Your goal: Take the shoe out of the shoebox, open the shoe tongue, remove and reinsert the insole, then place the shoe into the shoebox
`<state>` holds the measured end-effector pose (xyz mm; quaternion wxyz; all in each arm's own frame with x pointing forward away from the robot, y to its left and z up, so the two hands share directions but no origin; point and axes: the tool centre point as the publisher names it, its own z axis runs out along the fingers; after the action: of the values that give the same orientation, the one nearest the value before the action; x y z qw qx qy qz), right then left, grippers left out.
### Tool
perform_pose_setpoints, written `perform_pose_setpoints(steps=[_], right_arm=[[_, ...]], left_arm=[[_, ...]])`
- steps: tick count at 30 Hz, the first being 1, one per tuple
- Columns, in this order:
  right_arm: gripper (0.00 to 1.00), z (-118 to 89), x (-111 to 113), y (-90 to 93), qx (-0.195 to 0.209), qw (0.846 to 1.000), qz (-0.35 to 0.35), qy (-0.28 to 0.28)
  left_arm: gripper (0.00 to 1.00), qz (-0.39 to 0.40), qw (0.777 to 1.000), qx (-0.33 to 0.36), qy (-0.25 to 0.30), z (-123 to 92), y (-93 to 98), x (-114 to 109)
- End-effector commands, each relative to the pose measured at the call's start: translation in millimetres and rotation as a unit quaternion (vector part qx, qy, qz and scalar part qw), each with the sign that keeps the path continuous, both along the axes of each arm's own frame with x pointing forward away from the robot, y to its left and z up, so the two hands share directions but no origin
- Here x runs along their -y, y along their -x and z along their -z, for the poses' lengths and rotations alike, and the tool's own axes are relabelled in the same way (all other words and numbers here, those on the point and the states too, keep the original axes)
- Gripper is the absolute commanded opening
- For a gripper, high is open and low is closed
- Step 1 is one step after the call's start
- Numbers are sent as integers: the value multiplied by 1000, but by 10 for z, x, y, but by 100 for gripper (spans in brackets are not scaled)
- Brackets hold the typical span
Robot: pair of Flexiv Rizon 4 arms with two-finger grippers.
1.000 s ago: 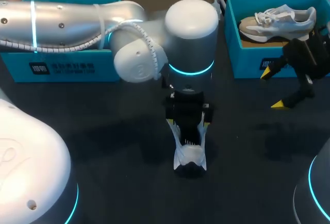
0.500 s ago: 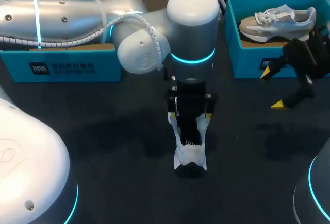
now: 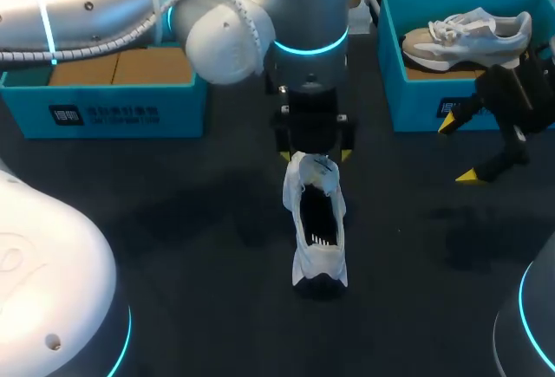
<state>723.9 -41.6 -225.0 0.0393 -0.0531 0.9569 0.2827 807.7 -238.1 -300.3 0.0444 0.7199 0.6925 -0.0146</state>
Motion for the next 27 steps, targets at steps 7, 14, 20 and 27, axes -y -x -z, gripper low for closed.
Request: perform_pose_setpoints(steps=[7, 14, 20, 27], right_arm=[[100, 2, -8, -4, 0, 1000, 1, 1], [100, 2, -8, -4, 0, 1000, 1, 1], [100, 2, -8, -4, 0, 1000, 1, 1], [100, 2, -8, -4, 0, 1000, 1, 1]], left_arm=[[42, -9, 1000, -3, -3, 17, -58, 58], [39, -6, 1000, -7, -7, 25, -3, 49], [38, 6, 1000, -21, -6, 2, 120, 24], [37, 15, 999, -35, -6, 25, 278, -1]])
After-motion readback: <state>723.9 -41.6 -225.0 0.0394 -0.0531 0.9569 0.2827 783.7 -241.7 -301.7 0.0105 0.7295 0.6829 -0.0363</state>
